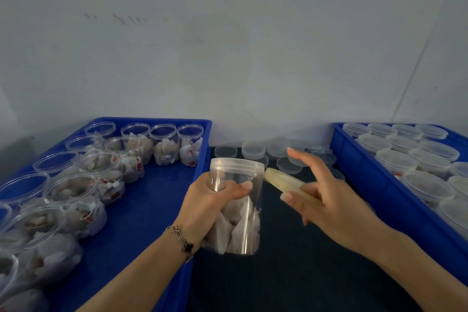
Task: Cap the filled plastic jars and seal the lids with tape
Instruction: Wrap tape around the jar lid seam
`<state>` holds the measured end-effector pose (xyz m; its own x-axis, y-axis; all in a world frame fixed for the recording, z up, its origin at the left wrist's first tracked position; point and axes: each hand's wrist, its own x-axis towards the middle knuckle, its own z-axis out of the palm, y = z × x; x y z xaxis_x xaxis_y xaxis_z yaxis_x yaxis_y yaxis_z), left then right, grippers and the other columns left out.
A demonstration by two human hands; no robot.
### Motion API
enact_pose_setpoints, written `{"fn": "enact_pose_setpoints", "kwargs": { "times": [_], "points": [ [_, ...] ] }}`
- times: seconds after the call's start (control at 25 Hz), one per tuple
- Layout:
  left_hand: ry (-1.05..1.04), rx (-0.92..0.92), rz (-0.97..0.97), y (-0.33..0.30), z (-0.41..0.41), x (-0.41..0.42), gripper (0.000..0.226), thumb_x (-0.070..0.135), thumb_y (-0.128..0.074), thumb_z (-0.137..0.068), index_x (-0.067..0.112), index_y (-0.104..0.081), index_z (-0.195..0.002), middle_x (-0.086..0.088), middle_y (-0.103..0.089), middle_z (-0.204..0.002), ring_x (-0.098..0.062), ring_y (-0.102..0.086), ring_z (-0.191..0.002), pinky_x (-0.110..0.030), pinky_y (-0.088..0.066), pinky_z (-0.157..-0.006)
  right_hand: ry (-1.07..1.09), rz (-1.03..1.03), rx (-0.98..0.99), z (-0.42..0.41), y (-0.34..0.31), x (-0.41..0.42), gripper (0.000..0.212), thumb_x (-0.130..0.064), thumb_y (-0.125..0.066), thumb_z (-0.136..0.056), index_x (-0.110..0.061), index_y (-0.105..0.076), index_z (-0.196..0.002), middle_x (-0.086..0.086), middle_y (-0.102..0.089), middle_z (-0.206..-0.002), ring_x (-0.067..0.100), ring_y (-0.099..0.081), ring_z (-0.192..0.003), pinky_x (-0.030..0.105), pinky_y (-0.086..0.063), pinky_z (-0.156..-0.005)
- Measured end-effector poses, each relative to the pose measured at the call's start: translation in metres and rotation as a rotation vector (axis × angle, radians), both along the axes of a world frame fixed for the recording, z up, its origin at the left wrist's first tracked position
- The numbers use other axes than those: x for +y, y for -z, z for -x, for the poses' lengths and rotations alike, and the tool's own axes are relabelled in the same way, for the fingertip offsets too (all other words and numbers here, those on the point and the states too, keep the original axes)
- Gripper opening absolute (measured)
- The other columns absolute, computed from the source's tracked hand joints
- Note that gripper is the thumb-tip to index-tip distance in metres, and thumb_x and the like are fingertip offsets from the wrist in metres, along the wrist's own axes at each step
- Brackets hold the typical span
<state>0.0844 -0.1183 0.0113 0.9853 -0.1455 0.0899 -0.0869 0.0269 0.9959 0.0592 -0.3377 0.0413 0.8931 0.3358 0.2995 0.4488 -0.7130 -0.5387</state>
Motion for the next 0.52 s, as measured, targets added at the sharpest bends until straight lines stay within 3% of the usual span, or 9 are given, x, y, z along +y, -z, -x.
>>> {"fn": "enact_pose_setpoints", "kwargs": {
  "times": [0.16, 0.24, 0.32, 0.44, 0.52],
  "points": [
    [0.042, 0.041, 0.042, 0.000, 0.003, -0.002, 0.078, 0.050, -0.079, -0.043, 0.016, -0.060, -0.110, -0.008, -0.071, -0.102, -0.025, -0.069, -0.093, -0.048, -0.054, -0.085, 0.118, 0.209, -0.127, -0.016, -0.008, -0.009, 0.081, -0.085, -0.036, -0.068, -0.049, -0.010, -0.136, -0.008, -0.050, -0.051, 0.003, -0.052, -0.049, 0.018, -0.038, -0.044],
    [0.053, 0.044, 0.050, -0.001, 0.005, -0.002, 0.083, 0.050, -0.079, -0.042, 0.012, -0.059, -0.113, -0.011, -0.069, -0.105, -0.029, -0.067, -0.096, -0.054, -0.051, -0.089, 0.181, 0.300, -0.104, -0.024, -0.007, -0.008, 0.083, -0.078, -0.050, -0.068, -0.051, -0.006, -0.133, -0.023, -0.054, -0.070, 0.000, -0.051, -0.057, 0.013, -0.035, -0.054],
    [0.070, 0.039, 0.068, -0.001, 0.005, -0.001, 0.087, 0.049, -0.081, -0.040, 0.010, -0.058, -0.114, -0.014, -0.068, -0.105, -0.033, -0.066, -0.097, -0.057, -0.049, -0.091, 0.235, 0.336, -0.078, -0.033, -0.006, -0.008, 0.081, -0.057, -0.062, -0.079, -0.049, -0.004, -0.134, -0.023, -0.055, -0.083, 0.002, -0.052, -0.066, 0.020, -0.037, -0.059],
    [0.131, 0.026, 0.114, -0.001, 0.008, -0.001, 0.096, 0.057, -0.086, -0.033, 0.010, -0.061, -0.113, -0.016, -0.067, -0.107, -0.036, -0.064, -0.100, -0.058, -0.048, -0.092, 0.231, 0.332, -0.062, -0.045, -0.001, -0.005, 0.071, -0.032, -0.056, -0.087, -0.042, -0.008, -0.139, -0.013, -0.059, -0.063, 0.007, -0.055, -0.054, 0.020, -0.033, -0.047],
    [0.173, 0.013, 0.153, 0.000, 0.008, -0.001, 0.089, 0.059, -0.086, -0.035, 0.012, -0.066, -0.108, -0.017, -0.066, -0.110, -0.036, -0.063, -0.102, -0.057, -0.048, -0.091, 0.210, 0.322, -0.044, -0.049, 0.001, 0.001, 0.072, -0.025, -0.053, -0.086, -0.040, -0.008, -0.140, -0.007, -0.057, -0.058, 0.009, -0.054, -0.049, 0.023, -0.034, -0.043]
  ]
}}
